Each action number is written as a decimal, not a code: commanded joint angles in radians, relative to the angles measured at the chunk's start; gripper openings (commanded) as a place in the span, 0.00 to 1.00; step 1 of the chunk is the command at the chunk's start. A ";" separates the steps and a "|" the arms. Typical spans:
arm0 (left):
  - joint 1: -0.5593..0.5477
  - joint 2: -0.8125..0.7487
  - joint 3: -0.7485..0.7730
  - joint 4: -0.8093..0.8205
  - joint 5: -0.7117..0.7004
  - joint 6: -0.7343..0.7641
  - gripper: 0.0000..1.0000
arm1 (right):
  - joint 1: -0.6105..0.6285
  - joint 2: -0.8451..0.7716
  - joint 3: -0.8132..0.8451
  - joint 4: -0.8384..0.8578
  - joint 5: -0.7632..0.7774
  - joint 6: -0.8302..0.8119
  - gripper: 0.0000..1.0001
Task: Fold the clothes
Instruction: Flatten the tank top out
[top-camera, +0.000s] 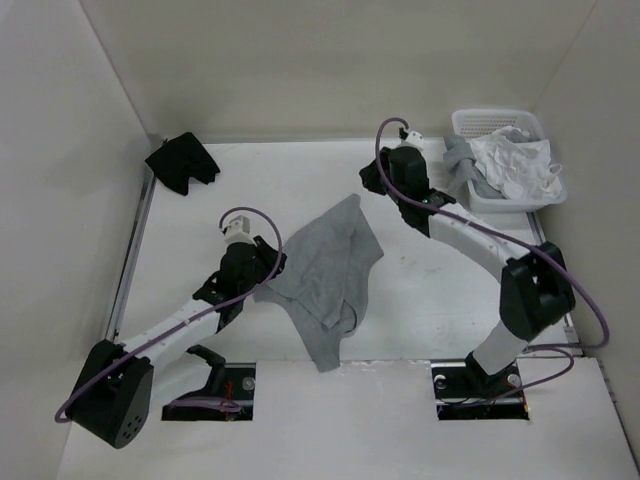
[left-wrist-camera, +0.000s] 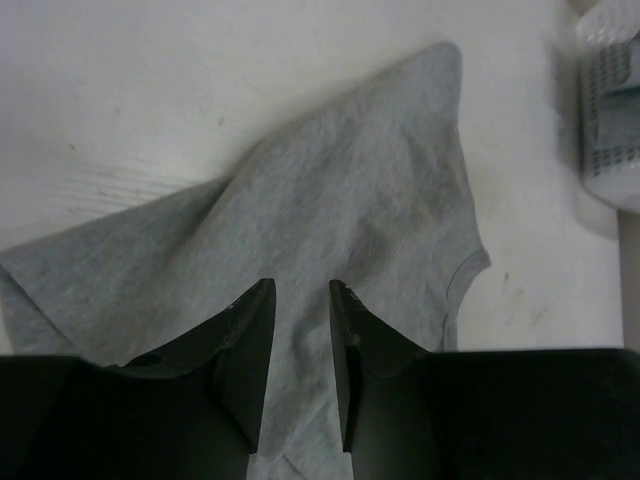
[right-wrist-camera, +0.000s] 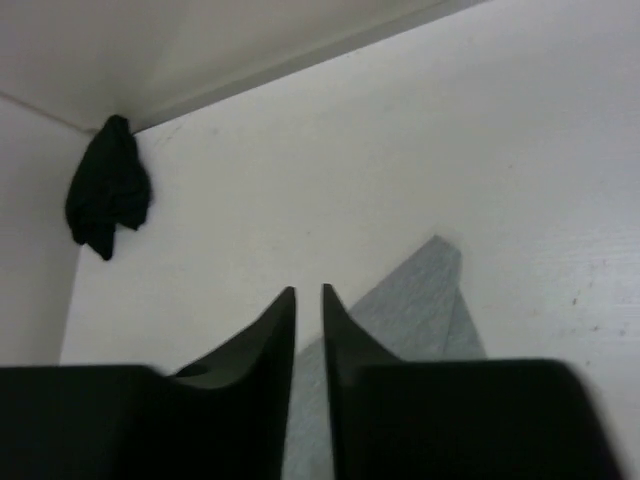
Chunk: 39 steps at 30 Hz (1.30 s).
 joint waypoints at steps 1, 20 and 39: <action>-0.067 0.045 0.074 -0.057 0.008 0.044 0.21 | 0.083 -0.128 -0.153 0.007 0.071 -0.059 0.11; -0.192 0.079 0.016 -0.142 -0.136 -0.051 0.46 | 0.156 0.031 -0.344 0.185 -0.056 0.036 0.48; -0.130 0.223 0.027 0.002 -0.039 -0.046 0.22 | 0.106 0.119 -0.261 0.295 -0.120 0.059 0.08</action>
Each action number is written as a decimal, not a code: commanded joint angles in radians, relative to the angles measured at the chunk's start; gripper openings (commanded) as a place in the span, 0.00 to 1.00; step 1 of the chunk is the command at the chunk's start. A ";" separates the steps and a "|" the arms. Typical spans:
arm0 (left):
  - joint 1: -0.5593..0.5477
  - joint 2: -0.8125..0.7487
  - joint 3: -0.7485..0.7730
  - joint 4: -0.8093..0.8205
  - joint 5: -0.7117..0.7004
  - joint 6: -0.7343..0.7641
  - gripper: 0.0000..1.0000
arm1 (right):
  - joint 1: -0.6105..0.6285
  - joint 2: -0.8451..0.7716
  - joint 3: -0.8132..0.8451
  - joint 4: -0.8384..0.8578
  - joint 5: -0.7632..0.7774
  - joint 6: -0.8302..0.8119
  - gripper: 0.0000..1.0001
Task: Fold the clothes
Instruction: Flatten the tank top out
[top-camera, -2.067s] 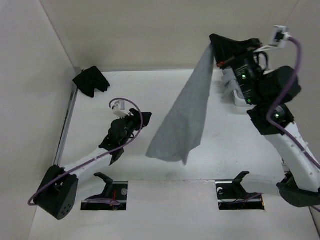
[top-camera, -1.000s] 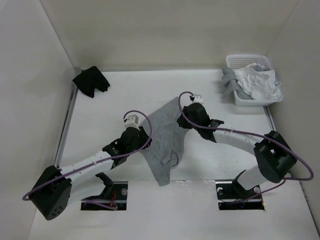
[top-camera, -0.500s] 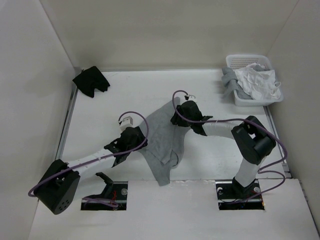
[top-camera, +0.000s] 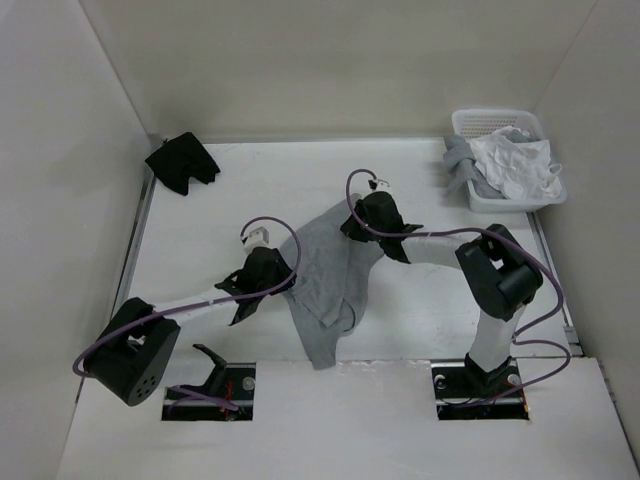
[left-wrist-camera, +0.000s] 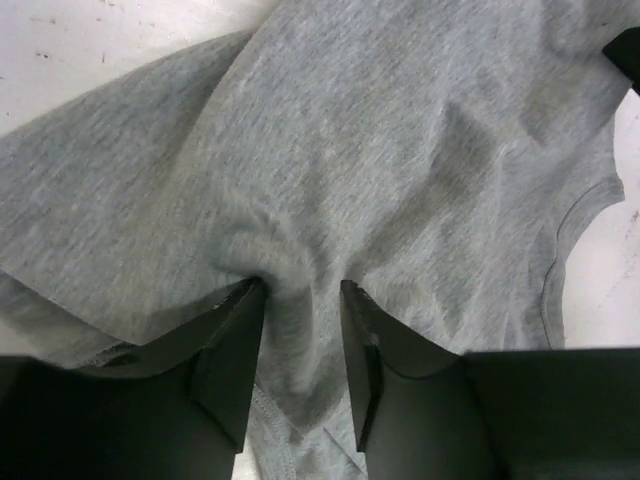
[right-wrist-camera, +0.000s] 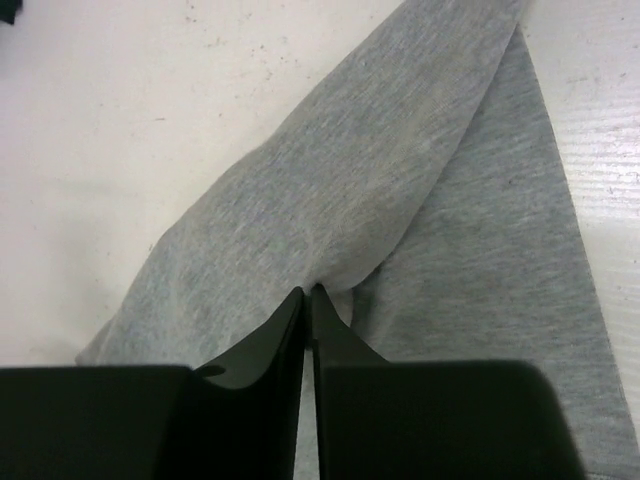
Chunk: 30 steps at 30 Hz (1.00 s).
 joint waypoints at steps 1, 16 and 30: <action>0.015 -0.051 -0.011 0.026 0.010 0.002 0.19 | -0.009 -0.013 0.035 0.088 -0.007 -0.003 0.07; 0.157 -0.213 0.478 0.052 0.065 -0.029 0.00 | 0.012 -0.483 0.467 -0.350 0.017 -0.227 0.06; 0.233 -0.664 0.311 -0.287 0.129 -0.021 0.04 | 0.452 -1.025 0.024 -0.590 0.142 -0.062 0.09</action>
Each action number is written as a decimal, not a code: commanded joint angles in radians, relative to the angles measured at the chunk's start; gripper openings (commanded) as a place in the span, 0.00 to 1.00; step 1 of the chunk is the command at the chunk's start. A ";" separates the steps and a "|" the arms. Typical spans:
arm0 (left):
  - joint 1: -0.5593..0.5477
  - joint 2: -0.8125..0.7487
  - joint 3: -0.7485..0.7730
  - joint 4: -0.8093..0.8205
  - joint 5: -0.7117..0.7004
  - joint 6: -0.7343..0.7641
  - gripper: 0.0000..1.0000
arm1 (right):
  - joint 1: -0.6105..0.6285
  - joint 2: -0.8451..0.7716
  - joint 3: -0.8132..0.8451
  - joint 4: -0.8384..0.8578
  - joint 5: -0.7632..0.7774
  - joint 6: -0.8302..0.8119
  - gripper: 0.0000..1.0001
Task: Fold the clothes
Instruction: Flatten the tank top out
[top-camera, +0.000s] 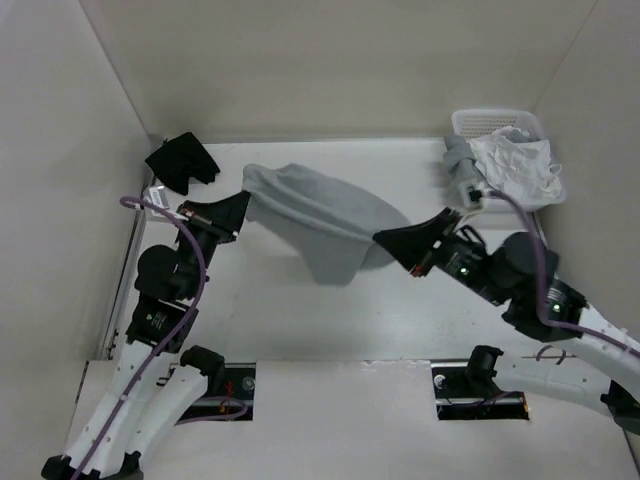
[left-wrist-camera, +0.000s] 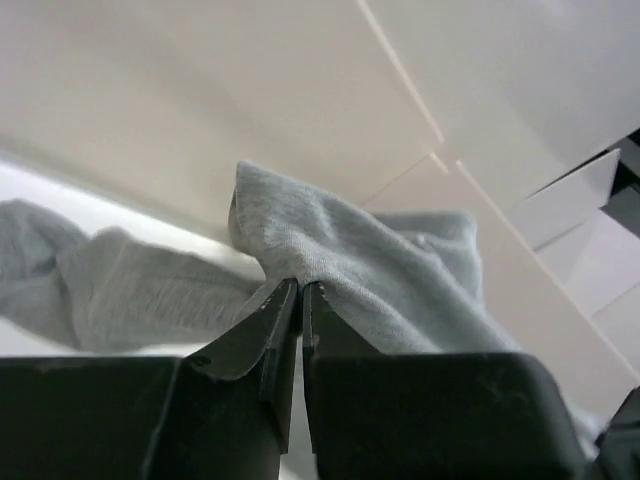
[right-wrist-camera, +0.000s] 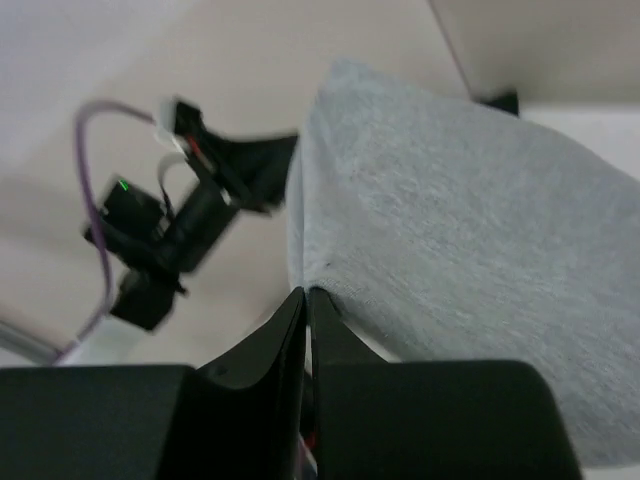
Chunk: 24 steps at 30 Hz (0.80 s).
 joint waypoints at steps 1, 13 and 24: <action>0.075 0.023 -0.122 -0.145 0.054 0.009 0.04 | 0.035 0.005 -0.186 -0.139 0.046 0.102 0.09; 0.149 0.762 -0.067 0.211 0.094 -0.014 0.10 | -0.344 0.530 -0.445 0.313 -0.152 0.176 0.36; 0.181 0.487 -0.241 0.098 -0.133 0.050 0.42 | -0.286 0.766 -0.430 0.295 -0.127 0.183 0.47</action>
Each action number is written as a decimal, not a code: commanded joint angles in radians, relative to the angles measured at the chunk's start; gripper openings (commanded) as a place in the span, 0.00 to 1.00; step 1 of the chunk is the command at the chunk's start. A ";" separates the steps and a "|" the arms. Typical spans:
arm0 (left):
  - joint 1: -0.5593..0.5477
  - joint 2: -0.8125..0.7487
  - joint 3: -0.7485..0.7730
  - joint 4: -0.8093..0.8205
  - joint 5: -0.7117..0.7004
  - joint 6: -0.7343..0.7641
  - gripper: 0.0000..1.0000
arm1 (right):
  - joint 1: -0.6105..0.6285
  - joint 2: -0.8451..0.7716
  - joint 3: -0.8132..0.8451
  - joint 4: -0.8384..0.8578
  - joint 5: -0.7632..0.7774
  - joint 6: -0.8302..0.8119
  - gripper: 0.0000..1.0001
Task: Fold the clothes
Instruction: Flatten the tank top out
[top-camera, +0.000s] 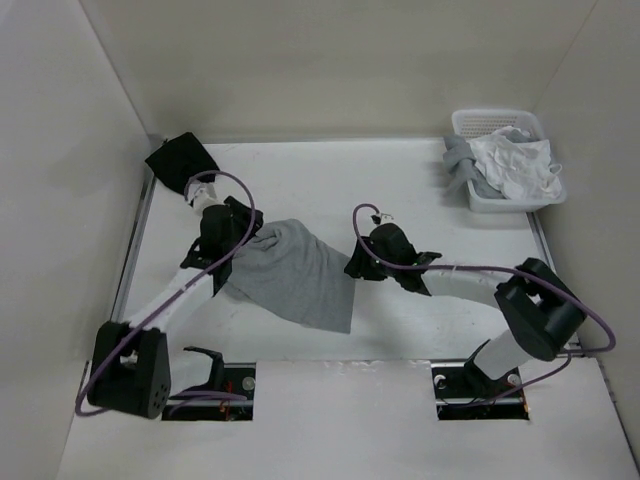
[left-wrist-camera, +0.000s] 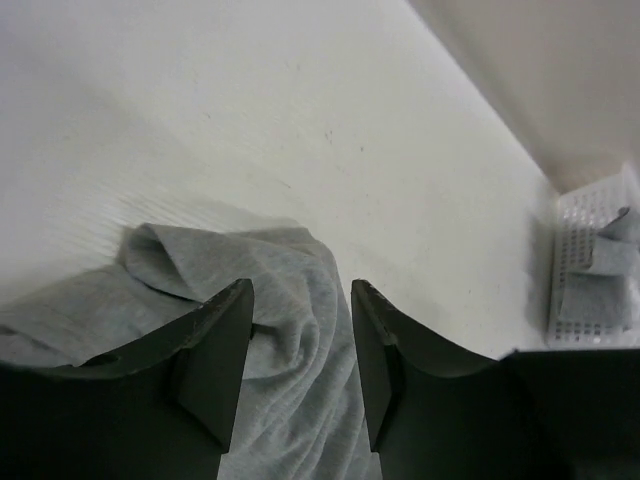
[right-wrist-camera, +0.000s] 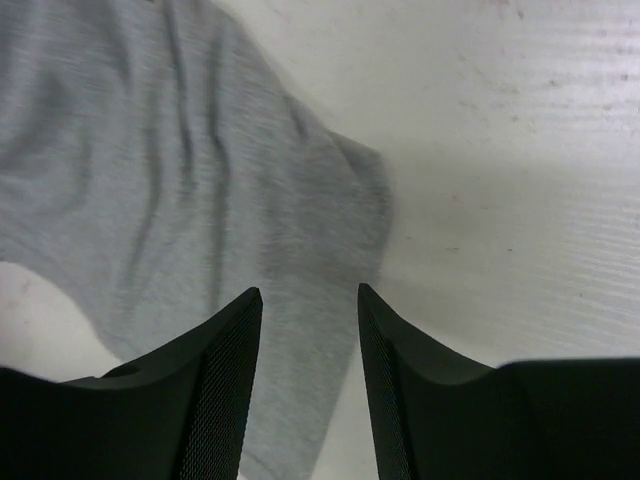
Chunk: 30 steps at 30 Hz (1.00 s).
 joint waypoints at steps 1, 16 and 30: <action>0.006 -0.221 -0.115 -0.075 -0.129 0.058 0.42 | 0.005 0.087 0.027 0.044 -0.012 0.022 0.43; 0.136 -0.458 -0.306 -0.335 -0.045 0.098 0.30 | -0.217 0.182 0.151 0.093 -0.028 0.024 0.03; 0.108 -0.543 -0.333 -0.461 -0.002 0.052 0.35 | -0.219 0.149 0.065 0.185 -0.059 -0.010 0.39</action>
